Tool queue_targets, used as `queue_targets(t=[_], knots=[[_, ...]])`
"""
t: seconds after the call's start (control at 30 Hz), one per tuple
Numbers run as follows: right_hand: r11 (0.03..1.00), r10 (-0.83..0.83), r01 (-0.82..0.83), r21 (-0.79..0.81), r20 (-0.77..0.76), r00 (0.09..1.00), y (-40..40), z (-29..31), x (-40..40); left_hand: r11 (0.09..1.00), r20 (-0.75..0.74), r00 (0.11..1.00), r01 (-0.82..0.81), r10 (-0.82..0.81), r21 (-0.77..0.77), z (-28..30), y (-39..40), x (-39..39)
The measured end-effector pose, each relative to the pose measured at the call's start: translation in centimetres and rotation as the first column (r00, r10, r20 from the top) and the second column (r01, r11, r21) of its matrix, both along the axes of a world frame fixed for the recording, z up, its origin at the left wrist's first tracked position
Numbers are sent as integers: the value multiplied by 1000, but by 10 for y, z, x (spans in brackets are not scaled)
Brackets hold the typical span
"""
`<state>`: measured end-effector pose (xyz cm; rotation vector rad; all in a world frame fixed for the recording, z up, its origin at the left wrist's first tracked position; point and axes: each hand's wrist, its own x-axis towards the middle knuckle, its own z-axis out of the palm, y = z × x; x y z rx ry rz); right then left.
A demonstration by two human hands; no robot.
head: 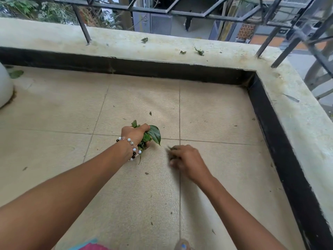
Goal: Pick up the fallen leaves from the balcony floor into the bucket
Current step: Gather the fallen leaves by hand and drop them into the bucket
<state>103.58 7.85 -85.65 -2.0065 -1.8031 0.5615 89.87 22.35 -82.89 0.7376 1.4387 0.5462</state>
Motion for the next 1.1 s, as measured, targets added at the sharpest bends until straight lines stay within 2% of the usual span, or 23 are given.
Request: queue_targets(t=[0.07,0.17,0.23,0.3,0.33,0.4,0.43,0.5,0.6,0.7,0.73,0.87,0.93,1.0,1.1], knots=[[994,108,-105,-35,107,988,-4,-15,-12,1000,-2,1000,4,-4,4,1,-1,-1],[991,116,-104,-88,140,983,-5,-20,-15,1000,-9,1000,11,-11,4,3,-1,-3],[994,101,-95,-45,138,985,-2,-14,-12,1000,-17,1000,11,-11,10,3,1,-6],[1000,9,-11,22,123,992,7,-5,-5,1000,-26,1000,6,-6,20,4,4,-10],[995,-94,89,52,93,991,13,1,0,1000,-32,999,-2,3,23,5,6,-12],[971,-237,234,49,67,969,22,5,16,1000,-34,999,-18,19,20,6,8,-15],[966,-259,259,17,108,960,23,4,22,1000,-28,999,-20,20,16,6,8,-15],[978,-191,203,-43,196,962,17,-5,28,1000,-19,1000,-15,15,9,7,8,-14],[990,-114,129,-62,204,972,6,-18,22,1000,-18,1000,-8,8,4,6,6,-10],[986,-109,124,-109,138,985,15,-13,19,1000,-27,1000,-7,7,-5,4,3,-9],[986,-140,148,-80,98,985,21,-7,16,1000,-26,1000,-11,11,-8,4,4,-10],[958,-275,286,21,-216,937,69,24,10,997,-5,997,-81,81,-4,2,13,-19],[958,-266,285,37,-261,928,102,30,8,991,2,991,-135,135,0,1,21,-27],[978,-189,201,57,-169,967,136,32,4,983,6,983,-182,182,-9,0,28,-34],[998,-49,46,37,62,997,173,19,-3,976,0,976,-218,218,-24,2,35,-44]])
